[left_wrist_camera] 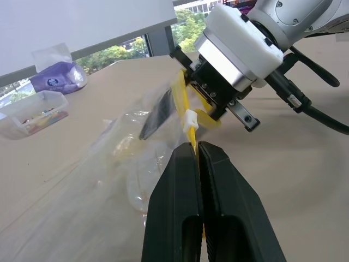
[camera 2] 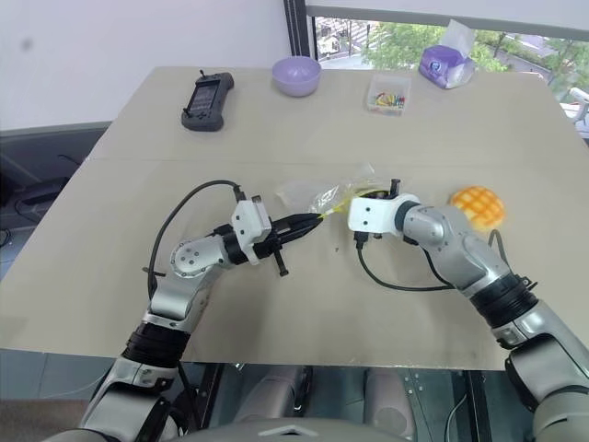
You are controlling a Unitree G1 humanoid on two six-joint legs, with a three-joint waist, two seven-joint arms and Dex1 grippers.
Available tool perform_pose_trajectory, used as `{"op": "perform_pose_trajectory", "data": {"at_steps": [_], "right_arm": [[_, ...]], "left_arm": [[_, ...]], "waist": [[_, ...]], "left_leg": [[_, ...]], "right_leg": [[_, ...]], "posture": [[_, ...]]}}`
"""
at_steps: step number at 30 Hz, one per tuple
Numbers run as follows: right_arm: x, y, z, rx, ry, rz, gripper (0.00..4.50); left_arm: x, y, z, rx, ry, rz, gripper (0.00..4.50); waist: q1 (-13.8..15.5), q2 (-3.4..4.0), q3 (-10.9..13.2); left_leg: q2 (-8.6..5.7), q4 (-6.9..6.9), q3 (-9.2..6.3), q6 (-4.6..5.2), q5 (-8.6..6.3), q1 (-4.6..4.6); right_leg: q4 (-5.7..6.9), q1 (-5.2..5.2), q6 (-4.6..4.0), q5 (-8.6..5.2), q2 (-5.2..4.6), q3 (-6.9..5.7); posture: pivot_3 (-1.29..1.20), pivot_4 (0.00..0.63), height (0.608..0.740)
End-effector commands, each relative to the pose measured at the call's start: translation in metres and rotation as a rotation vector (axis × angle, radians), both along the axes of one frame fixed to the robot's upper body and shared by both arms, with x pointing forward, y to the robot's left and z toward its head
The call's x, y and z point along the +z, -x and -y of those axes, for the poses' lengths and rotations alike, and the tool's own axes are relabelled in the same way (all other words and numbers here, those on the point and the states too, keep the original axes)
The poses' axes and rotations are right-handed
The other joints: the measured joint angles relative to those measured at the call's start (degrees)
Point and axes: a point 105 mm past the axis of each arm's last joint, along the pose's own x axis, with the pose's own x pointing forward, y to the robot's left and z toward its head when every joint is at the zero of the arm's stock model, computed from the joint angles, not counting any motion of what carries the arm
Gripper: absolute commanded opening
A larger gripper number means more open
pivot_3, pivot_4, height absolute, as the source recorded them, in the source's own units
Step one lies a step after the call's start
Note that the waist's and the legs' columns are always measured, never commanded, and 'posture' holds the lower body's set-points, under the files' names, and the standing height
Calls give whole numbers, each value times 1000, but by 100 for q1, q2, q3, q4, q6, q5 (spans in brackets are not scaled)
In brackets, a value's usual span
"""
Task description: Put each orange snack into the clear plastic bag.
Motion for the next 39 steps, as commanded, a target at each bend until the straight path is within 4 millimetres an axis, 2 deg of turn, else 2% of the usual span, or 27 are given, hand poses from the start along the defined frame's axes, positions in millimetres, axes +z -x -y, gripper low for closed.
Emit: {"op": "perform_pose_trajectory", "data": {"at_steps": [1,3,4,13,17,20,24,25,27,30,33,36,39], "right_arm": [[17,1,-4,18,-19,42,3460],[18,1,-4,19,-17,45,4336],[18,1,-4,20,-18,48,4428],[28,2,-8,34,-46,87,4428],[47,6,-9,77,-91,130,4428],[58,14,1,105,-115,96,4428],[75,28,15,122,-237,-8,4428],[83,28,23,94,-299,-28,4428],[93,19,51,-47,-441,-59,4428],[91,13,79,-183,-546,-92,4428],[73,5,114,-377,-713,-157,4428],[59,5,129,-484,-840,-230,4428],[44,4,150,-614,-894,-271,4428]], "left_arm": [[12,2,1,-12,6,53,0],[12,2,0,-11,5,52,0],[12,2,1,-10,5,52,0],[8,-2,0,17,-4,50,0],[5,-11,-5,77,-24,61,0],[3,-20,-12,132,-40,81,0],[2,-28,-18,188,-46,106,0],[2,-29,-18,196,-44,111,0],[1,-30,-17,201,-41,115,0],[0,-30,-16,201,-37,115,0],[0,-29,-16,198,-34,114,0],[0,-30,-15,196,-35,115,0],[0,-30,-15,192,-37,115,0]], "waist": [[1,0,0],[3,0,0],[3,0,0],[3,0,0],[4,0,0],[8,0,0],[21,0,0],[16,0,0],[11,0,0],[36,-1,0],[39,-2,-1],[25,0,0],[5,3,-2]], "left_leg": [[0,0,0,0,0,0],[0,0,0,0,0,0],[0,0,0,0,0,0],[0,0,0,0,0,0],[-1,0,0,0,0,0],[-1,0,-1,0,0,-1],[-1,0,-4,0,0,-1],[-1,1,-6,0,0,1],[-1,1,-6,1,0,2],[-1,2,-9,1,0,3],[-1,2,-11,1,0,4],[-2,2,-8,1,0,3],[-2,2,-2,1,0,4]], "right_leg": [[0,0,0,0,0,0],[0,0,0,0,0,0],[0,0,0,0,0,0],[0,0,0,0,0,0],[1,0,0,0,0,0],[0,0,0,0,-1,0],[-3,5,0,0,-2,-3],[-4,9,0,0,-2,-4],[-3,9,0,0,-2,-3],[-2,13,0,0,-2,-6],[-2,13,0,0,-2,-7],[-1,14,0,0,-4,-5],[3,11,0,0,-4,0]], "posture": [[0,150,740],[0,150,740],[0,150,740],[0,150,740],[0,150,740],[0,150,740],[0,150,740],[0,150,740],[0,150,740],[0,150,740],[0,150,740],[0,150,740],[0,150,740]]}}
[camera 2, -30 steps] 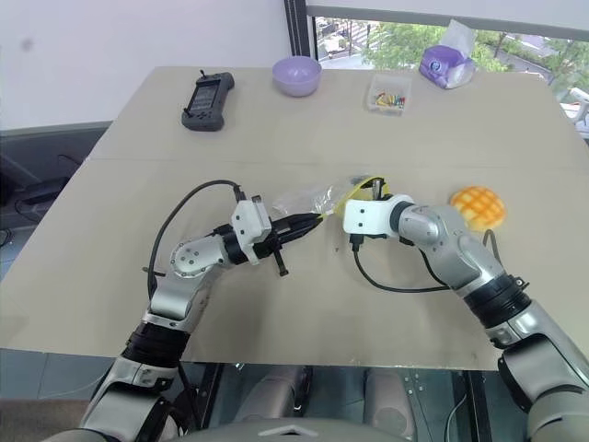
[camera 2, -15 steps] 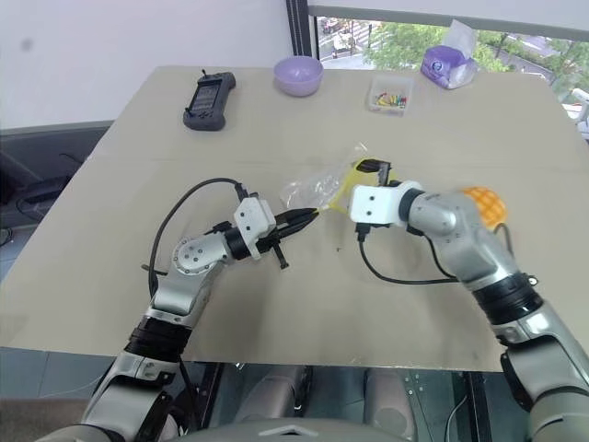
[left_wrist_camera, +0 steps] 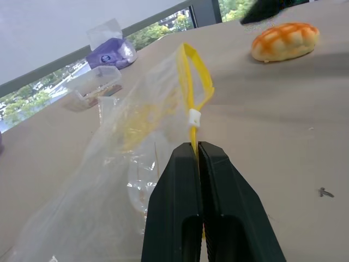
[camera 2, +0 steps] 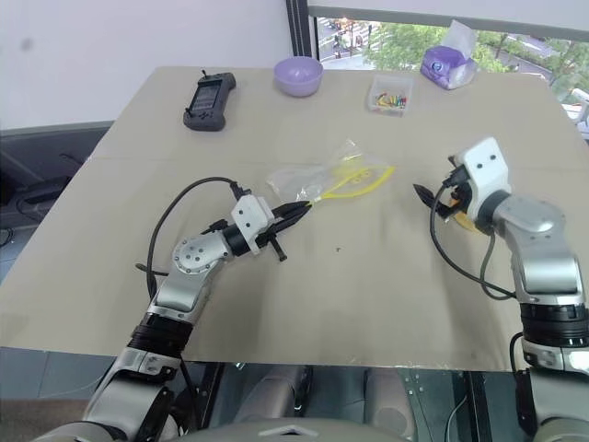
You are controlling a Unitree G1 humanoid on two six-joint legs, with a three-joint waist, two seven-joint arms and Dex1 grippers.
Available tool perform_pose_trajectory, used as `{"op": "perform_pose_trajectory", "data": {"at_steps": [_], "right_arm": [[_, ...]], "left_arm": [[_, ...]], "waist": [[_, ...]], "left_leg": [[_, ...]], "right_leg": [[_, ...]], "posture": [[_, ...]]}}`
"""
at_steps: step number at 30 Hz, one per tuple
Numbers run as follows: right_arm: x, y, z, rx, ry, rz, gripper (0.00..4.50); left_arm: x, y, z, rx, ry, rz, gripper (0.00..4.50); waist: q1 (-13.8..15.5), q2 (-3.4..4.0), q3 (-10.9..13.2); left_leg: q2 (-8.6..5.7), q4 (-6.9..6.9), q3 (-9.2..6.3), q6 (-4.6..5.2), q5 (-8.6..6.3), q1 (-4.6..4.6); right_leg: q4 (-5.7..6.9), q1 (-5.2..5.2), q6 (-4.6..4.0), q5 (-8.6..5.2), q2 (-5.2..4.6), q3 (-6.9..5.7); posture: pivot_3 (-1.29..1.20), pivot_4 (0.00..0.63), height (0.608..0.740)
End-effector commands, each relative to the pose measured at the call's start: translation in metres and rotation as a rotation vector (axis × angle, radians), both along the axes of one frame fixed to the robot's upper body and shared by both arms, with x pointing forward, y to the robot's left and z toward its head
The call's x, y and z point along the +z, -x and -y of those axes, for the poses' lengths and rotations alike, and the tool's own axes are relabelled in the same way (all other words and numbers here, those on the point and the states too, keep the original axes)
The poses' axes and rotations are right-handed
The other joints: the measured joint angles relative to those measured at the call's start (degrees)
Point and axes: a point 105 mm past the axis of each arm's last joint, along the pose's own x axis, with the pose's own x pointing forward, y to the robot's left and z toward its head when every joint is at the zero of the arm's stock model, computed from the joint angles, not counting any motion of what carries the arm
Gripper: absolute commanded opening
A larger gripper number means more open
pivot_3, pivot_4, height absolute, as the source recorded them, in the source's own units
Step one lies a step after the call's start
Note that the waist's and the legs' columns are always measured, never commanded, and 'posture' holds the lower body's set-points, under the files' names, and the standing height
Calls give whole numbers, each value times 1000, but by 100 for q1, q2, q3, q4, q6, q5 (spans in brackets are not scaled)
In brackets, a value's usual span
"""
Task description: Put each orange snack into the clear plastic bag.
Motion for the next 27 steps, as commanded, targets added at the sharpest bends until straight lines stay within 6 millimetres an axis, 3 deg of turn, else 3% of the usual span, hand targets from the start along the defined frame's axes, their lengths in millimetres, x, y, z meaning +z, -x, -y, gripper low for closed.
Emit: {"op": "perform_pose_trajectory", "data": {"at_steps": [1,7,12,20,27], "right_arm": [[7,-1,31,-146,-41,4,4428],[-5,-6,64,-319,-61,-22,4428],[-21,-5,77,-400,-138,-102,4428],[-48,-1,62,-372,-325,-281,4428],[-74,9,63,-384,-293,-411,4428]], "left_arm": [[9,0,0,-5,7,41,0],[10,0,1,-11,6,40,0],[10,0,1,-14,6,41,0],[12,0,2,-14,9,45,0],[13,-1,2,-12,13,49,0]], "waist": [[5,1,-1],[2,1,-1],[3,1,-1],[4,2,-3],[5,1,-9]], "left_leg": [[0,0,0,0,0,0],[-1,0,1,0,0,0],[-1,0,4,0,0,0],[0,1,2,0,0,2],[1,1,1,1,0,4]], "right_leg": [[0,0,0,0,0,0],[-1,1,0,0,0,-1],[0,1,0,0,0,0],[-1,5,0,0,1,-1],[-1,8,0,0,1,-3]], "posture": [[0,150,740],[0,150,740],[0,150,740],[0,150,740],[0,150,740]]}}
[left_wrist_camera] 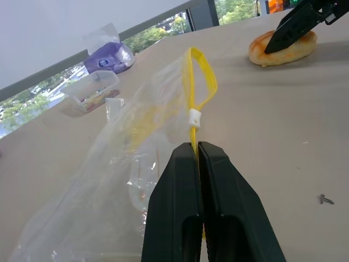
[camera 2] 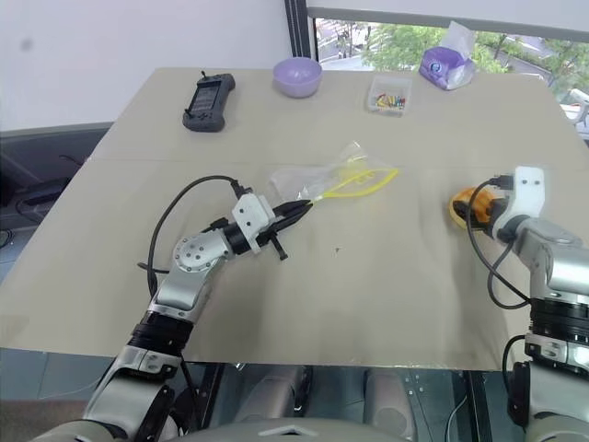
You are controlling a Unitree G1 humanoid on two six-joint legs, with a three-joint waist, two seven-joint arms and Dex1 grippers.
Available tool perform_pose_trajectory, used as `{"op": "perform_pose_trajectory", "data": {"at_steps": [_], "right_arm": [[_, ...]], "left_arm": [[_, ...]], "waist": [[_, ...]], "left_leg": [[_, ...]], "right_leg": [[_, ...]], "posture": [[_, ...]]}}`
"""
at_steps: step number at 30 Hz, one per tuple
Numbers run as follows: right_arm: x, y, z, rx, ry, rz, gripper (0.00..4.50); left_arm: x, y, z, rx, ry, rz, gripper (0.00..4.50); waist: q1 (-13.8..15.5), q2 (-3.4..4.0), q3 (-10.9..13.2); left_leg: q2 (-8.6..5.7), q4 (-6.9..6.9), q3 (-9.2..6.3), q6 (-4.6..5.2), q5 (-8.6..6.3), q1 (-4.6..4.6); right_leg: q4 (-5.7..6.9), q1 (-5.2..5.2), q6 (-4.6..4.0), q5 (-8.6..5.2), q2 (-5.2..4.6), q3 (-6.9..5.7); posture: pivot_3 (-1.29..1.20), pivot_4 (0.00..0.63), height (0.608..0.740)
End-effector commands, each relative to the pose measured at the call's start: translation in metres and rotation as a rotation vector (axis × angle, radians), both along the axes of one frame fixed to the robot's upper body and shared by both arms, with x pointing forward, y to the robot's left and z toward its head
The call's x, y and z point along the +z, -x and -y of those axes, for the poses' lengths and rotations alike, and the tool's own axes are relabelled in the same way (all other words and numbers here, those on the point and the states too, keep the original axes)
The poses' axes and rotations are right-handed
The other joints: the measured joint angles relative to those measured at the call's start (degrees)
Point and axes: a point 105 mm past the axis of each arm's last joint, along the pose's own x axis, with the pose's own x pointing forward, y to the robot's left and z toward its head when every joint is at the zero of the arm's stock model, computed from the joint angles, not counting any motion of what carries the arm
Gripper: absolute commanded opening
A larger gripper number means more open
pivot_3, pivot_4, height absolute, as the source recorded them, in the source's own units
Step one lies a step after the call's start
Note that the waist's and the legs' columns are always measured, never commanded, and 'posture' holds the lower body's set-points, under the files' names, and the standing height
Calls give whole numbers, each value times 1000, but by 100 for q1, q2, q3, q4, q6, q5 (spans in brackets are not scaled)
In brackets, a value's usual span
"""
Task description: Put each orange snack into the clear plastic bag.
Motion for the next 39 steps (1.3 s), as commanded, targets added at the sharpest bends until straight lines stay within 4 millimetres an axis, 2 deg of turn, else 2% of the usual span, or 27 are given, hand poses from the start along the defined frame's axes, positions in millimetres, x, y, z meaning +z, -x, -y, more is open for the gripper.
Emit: {"op": "perform_pose_trajectory", "data": {"at_steps": [1,6,10,12,14,17,18,20,24,29,34,39], "right_arm": [[-32,11,-1,25,10,-142,4428],[-42,15,2,39,87,-180,4428],[-41,13,5,24,100,-169,3403],[-41,13,5,21,100,-169,2567],[-41,13,5,17,101,-167,2021],[-40,11,4,18,100,-158,870],[-38,10,3,21,98,-151,658],[-22,4,-11,92,93,-71,221],[15,2,-49,301,108,90,166],[56,14,-94,549,134,175,166],[72,23,-120,694,219,187,166],[71,29,-130,780,294,156,166]], "left_arm": [[11,0,1,-3,16,42,0],[11,0,1,-5,18,42,0],[11,0,1,-4,17,42,0],[11,0,1,-3,17,42,0],[11,0,1,-2,16,41,0],[11,0,0,0,16,41,0],[11,0,0,0,16,41,0],[11,0,0,0,16,42,0],[11,0,0,-3,15,42,0],[11,0,1,-9,13,40,0],[10,1,3,-17,11,39,0],[10,1,5,-20,11,39,0]], "waist": [[1,-1,-3],[23,-11,-18],[24,-20,-25],[24,-22,-28],[21,-23,-30],[17,-24,-31],[16,-24,-32],[14,-25,-33],[-35,-22,-32],[-35,-5,-26],[26,-5,-26],[30,-6,-26]], "left_leg": [[0,0,0,0,0,0],[-1,2,-5,0,0,2],[-1,4,-12,0,0,2],[-1,4,-14,0,0,4],[-1,4,-15,0,0,5],[-1,5,-15,0,0,6],[-1,5,-15,0,0,6],[-1,5,-15,0,0,6],[0,5,-11,0,0,7],[1,4,-9,0,0,3],[-2,5,-25,0,0,-3],[-6,5,-25,1,0,-6]], "right_leg": [[0,1,0,0,0,0],[-4,9,0,0,0,-9],[-4,11,0,0,0,-12],[-4,14,0,0,0,-12],[-4,15,0,0,0,-12],[-4,15,0,0,1,-12],[-4,16,0,0,1,-12],[-4,16,0,0,1,-12],[-2,15,0,0,1,-8],[0,8,0,0,1,-5],[-8,9,0,0,0,-20],[-9,8,0,0,-6,-20]], "posture": [[0,150,740],[0,150,740],[0,150,740],[0,150,740],[0,150,740],[0,150,740],[0,150,740],[0,150,740],[0,150,740],[0,150,740],[0,150,740],[0,150,740]]}}
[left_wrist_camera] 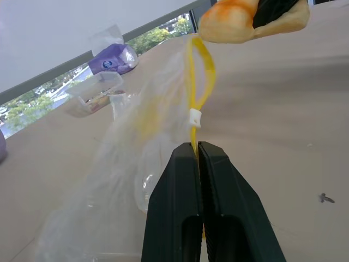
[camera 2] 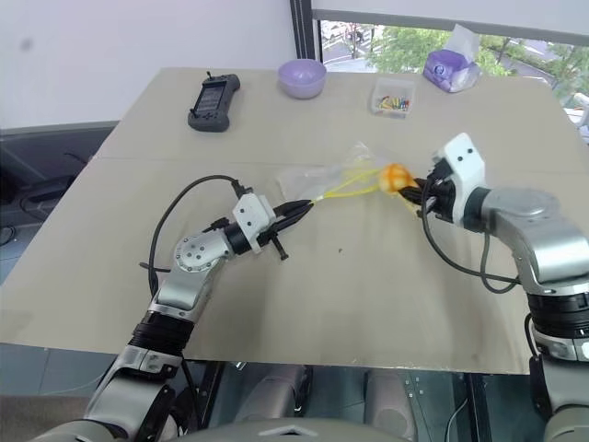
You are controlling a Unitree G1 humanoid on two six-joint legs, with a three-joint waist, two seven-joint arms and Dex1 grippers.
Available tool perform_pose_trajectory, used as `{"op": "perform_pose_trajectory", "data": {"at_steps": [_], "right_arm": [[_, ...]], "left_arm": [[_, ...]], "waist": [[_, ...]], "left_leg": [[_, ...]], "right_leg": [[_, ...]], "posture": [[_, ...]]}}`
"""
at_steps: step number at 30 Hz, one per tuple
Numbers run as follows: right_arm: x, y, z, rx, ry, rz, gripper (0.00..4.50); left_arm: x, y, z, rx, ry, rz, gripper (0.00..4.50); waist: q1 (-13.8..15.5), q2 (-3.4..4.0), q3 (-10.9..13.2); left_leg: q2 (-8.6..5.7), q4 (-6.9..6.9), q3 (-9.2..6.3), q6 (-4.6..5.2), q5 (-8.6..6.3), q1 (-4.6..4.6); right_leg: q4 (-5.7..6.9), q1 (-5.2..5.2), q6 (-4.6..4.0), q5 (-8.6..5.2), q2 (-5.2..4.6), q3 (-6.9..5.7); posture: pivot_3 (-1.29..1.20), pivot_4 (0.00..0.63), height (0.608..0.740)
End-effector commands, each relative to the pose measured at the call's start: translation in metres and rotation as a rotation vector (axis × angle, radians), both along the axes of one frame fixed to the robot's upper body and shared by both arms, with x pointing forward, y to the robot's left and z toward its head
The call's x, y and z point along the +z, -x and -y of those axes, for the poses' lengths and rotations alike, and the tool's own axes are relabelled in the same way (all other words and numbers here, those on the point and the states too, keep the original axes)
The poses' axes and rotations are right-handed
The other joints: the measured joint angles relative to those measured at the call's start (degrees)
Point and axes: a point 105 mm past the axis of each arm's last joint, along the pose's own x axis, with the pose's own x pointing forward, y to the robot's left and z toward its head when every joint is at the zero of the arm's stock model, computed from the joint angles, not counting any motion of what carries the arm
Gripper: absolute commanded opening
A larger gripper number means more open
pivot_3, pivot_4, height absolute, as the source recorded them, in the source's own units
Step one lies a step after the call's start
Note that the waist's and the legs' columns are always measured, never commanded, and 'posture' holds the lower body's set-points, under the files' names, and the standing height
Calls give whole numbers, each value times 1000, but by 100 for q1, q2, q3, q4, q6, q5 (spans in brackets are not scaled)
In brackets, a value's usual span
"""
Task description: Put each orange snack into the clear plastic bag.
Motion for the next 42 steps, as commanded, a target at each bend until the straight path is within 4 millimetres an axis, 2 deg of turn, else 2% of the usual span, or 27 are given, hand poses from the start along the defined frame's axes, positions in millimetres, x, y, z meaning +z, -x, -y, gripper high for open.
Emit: {"op": "perform_pose_trajectory", "data": {"at_steps": [1,6,14,21,27,32,36,37,40,42], "right_arm": [[15,4,-7,49,48,59,166],[11,1,-8,57,113,59,166],[16,-3,-25,98,113,79,166],[8,-10,-34,101,133,51,166],[15,-22,-44,109,150,98,166],[6,-22,-46,134,191,76,166],[10,-20,-52,147,65,5,166],[11,-21,-50,134,37,-14,166],[3,-37,-28,31,92,-17,166],[10,-37,-31,44,49,-23,166]], "left_arm": [[10,1,3,-14,11,40,0],[9,2,4,-18,13,38,0],[9,3,7,-29,14,37,0],[11,5,14,-69,-3,53,0],[11,10,22,-119,-16,61,0],[12,16,27,-164,-31,75,0],[11,19,28,-188,-43,82,0],[11,19,29,-192,-45,83,0],[11,20,29,-205,-50,85,0],[11,21,30,-212,-53,84,0]], "waist": [[-2,0,0],[-15,0,0],[-14,0,0],[-15,0,0],[-31,0,0],[-26,0,0],[-34,0,0],[-41,0,0],[-30,0,0],[-14,0,0]], "left_leg": [[0,0,-1,0,0,0],[0,0,0,0,0,0],[1,0,-1,0,0,0],[0,0,-1,0,0,0],[1,-1,-1,-1,0,0],[0,-1,-3,-1,0,-2],[0,-1,-2,-1,0,-2],[1,-1,-2,-1,0,-1],[0,-1,-3,-1,0,-1],[-2,1,-3,-1,0,-1]], "right_leg": [[0,0,0,0,0,0],[1,0,0,0,0,0],[0,-1,0,0,0,-1],[0,-1,0,0,0,-1],[0,-3,0,0,1,-1],[0,-3,0,0,0,-1],[0,-3,0,0,0,-1],[0,-3,0,0,1,-1],[1,-3,0,0,1,0],[1,-2,0,0,-1,-1]], "posture": [[0,150,740],[0,150,740],[0,150,740],[0,150,740],[0,150,740],[0,150,740],[0,150,740],[0,150,740],[0,150,740],[0,150,740]]}}
